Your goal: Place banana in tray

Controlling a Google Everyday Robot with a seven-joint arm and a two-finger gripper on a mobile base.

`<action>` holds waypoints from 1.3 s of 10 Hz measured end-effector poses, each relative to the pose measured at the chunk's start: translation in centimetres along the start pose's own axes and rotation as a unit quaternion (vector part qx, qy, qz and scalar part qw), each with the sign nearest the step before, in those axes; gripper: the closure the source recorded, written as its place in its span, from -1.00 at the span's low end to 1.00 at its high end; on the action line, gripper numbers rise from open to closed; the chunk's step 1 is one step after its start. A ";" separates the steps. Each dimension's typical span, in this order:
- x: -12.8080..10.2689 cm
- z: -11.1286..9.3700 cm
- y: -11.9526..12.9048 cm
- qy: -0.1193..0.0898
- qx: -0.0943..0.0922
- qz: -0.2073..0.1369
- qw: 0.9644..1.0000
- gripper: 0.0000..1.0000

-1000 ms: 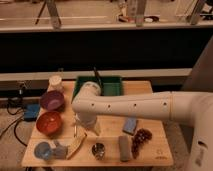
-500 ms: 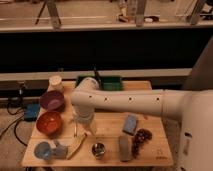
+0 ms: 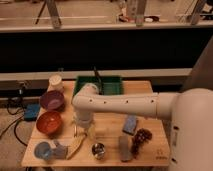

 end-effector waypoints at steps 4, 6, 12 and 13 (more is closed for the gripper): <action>1.0 2.6 -0.2 0.016 0.009 0.043 0.999 -0.60; 1.3 3.6 0.1 0.013 0.010 0.051 0.999 -0.43; -0.3 5.3 1.3 -0.016 -0.017 0.038 0.999 -0.39; -0.7 5.6 1.5 -0.020 -0.022 0.035 0.999 -0.39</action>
